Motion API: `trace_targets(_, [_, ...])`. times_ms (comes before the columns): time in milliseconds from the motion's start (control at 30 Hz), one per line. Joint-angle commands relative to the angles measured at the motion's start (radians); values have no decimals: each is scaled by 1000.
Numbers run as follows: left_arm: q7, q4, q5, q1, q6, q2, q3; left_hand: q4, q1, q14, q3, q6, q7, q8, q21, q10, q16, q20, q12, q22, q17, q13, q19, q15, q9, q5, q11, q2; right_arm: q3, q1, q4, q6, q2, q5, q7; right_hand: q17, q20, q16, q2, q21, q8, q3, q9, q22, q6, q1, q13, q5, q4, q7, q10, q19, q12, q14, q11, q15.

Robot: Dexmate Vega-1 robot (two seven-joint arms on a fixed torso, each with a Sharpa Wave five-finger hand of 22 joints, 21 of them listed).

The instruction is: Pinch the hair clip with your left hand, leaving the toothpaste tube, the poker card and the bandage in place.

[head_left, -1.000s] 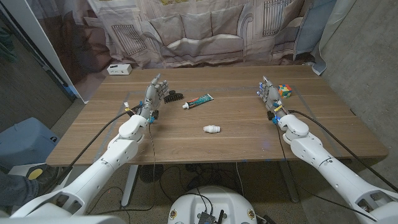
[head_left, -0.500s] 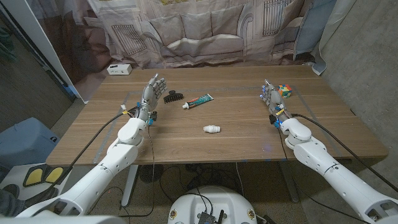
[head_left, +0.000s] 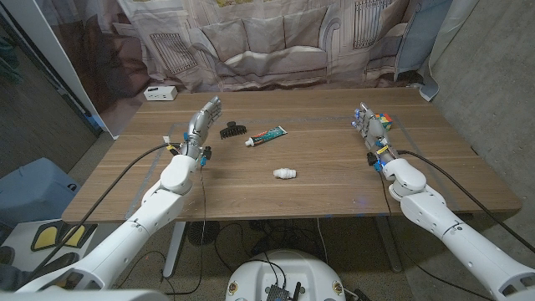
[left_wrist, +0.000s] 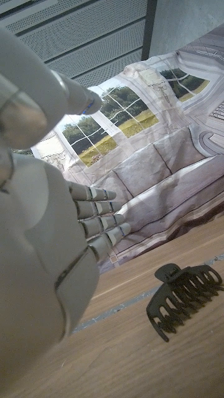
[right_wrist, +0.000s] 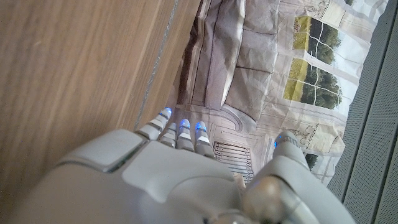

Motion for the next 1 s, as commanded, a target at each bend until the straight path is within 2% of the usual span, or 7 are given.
trace_targets(33, [100, -56, 105, 12, 33, 25, -13, -8, 21, 15, 4, 12, 1, 6, 4, 14, 7, 2, 7, 3, 2, 4, 18, -2, 3, 0, -4, 4, 19, -28, -45, 32, -10, -18, -21, 3, -1, 8, 4, 7, 4, 9, 3, 5, 14, 12, 2, 2, -3, 2, 19, 12, 7, 7, 0, -2])
trace_targets(133, [109, -77, 124, 16, 52, 44, -21, -11, 28, 17, 7, 16, 3, 6, 4, 16, 6, 2, 7, 3, 2, 5, 20, -3, 3, -1, -5, 8, 23, -38, -48, 44, 0, -21, -35, 3, -1, 9, 4, 9, 5, 8, 3, 5, 20, 13, 2, 1, -3, 2, 28, 20, 9, 14, 2, -1])
trace_targets(267, [119, -65, 152, 4, 51, 55, -26, -17, 41, 23, 10, 23, 6, 6, 2, 26, 6, 2, 9, 3, 2, 5, 24, -6, 3, -1, -7, 9, 30, -55, -52, 64, 9, -28, -55, 3, 0, 10, 4, 9, 6, 8, 3, 5, 24, 14, 2, 1, -4, 3, 30, 23, 9, 18, 3, 2])
trace_targets(433, [155, -74, 208, -3, 63, 71, -32, -26, 51, 42, 4, 32, 8, 5, 2, 39, 8, 8, 11, 3, 2, 5, 34, -8, 3, -1, -13, -12, 35, -70, -69, 69, 18, -38, -85, 3, 2, 11, 5, 9, 5, 7, 3, 5, 27, 16, 2, 1, -4, 3, 35, 28, 9, 24, 4, 2])
trace_targets(533, [194, -99, 265, 0, 108, 89, -34, -32, 64, 49, 6, 38, 6, 6, 2, 48, 7, 8, 12, 3, 2, 6, 40, -12, 4, 1, -19, -16, 39, -76, -75, 74, 22, -44, -95, 3, 2, 11, 5, 9, 5, 7, 3, 5, 28, 17, 2, 1, -4, 3, 36, 28, 9, 24, 4, 2])
trace_targets(800, [230, -106, 317, 3, 129, 102, -35, -50, 160, 67, 35, 56, -11, 8, -5, 67, 2, 4, 11, 2, 2, 7, 51, -30, 5, 6, -50, 0, 42, -85, -80, 85, 17, -42, -81, 3, 4, 12, 6, 11, 5, 7, 3, 5, 33, 19, 2, 0, -5, 3, 43, 39, 10, 31, 3, 1])
trace_targets(1000, [265, -146, 363, 15, 194, 116, -37, -56, 232, 87, 47, 82, -22, 13, -8, 92, 0, 0, 14, 2, 1, 8, 62, -44, 5, 11, -62, -11, 45, -94, -81, 94, 14, -36, -66, 3, 3, 15, 7, 17, 5, 6, 3, 5, 41, 23, 2, -1, -6, 3, 58, 67, 11, 48, 3, -2])
